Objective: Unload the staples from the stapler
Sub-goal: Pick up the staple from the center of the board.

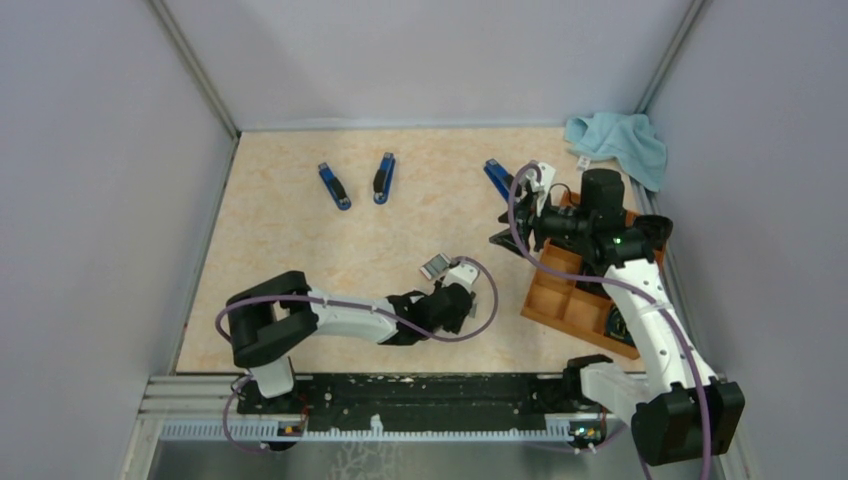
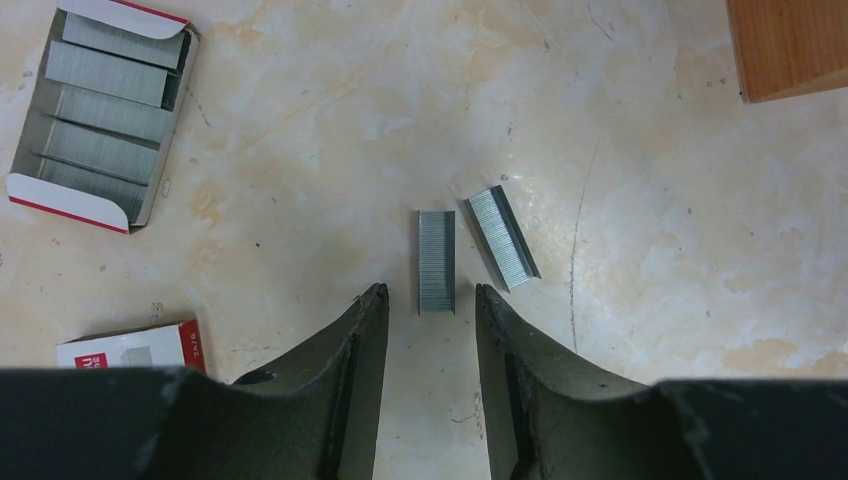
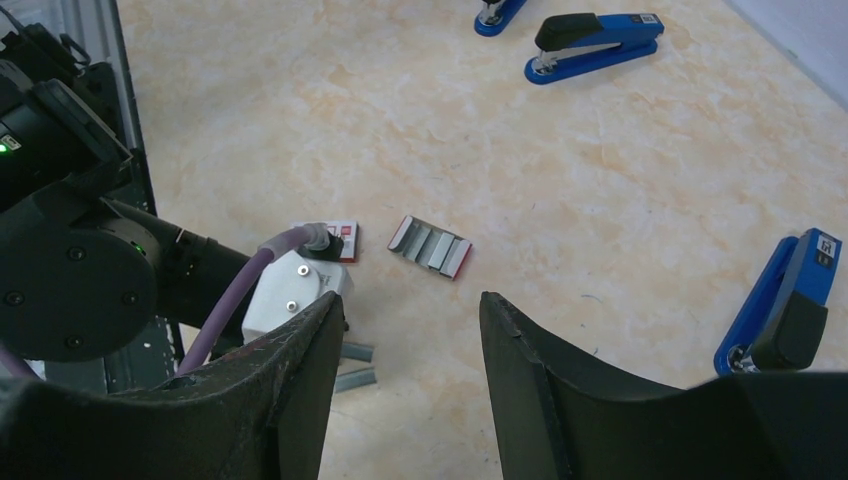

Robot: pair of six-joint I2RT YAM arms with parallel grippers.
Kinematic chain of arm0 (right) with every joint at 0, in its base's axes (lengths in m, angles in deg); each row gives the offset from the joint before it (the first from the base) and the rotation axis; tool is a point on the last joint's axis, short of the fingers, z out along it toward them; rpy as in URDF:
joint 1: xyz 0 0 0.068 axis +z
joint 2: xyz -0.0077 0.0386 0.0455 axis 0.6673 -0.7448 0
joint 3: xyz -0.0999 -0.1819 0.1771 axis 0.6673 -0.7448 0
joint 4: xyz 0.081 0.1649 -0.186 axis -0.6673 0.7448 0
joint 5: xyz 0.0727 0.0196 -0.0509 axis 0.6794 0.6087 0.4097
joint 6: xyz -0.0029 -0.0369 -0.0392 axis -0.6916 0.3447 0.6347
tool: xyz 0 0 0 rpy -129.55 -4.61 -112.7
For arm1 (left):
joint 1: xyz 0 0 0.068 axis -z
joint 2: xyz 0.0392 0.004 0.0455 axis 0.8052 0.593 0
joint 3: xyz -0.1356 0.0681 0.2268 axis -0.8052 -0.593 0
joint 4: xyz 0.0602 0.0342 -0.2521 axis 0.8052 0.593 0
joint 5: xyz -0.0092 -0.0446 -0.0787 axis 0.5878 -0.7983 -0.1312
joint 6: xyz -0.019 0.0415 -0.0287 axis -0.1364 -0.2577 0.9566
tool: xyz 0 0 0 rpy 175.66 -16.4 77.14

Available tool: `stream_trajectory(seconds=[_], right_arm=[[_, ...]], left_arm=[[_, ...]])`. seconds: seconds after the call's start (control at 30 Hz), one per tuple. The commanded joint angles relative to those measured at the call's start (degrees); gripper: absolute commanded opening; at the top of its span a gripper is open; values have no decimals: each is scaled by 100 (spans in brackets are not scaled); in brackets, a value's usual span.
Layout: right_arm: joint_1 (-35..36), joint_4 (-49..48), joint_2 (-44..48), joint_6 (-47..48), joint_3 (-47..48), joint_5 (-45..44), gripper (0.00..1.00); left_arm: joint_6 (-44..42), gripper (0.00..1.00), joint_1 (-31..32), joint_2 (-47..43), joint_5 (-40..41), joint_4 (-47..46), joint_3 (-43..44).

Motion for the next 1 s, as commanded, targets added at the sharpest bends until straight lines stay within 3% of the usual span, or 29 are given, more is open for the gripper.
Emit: stream_trajectory(seconds=[0.0,0.13,0.27,0.3,0.47,0.7,0.97], right_arm=[[-60,23,-92,197,220,278,53],[-64,850,-186,1074,474,1231,53],[-55,3959,-220,4374,1674,2747,53],[-54,4423,-239,4615,2009,2876,53],[-58,4583,-203,4090,2949,2844,53],[-52,3666,-2,3536,1784,2246,53],[-208,3546,-111,3568,1448,1703,54]], left_arm=[[43,44,-25,147,3,115,145],[39,45,-24,234,-76,205,283],[3,49,-22,154,-105,-33,137],[-15,51,-23,85,-127,-173,33],[-74,56,-17,-311,-326,-818,-380],[-107,62,48,-329,-468,-880,-351],[-565,62,175,-153,-323,-998,-240]])
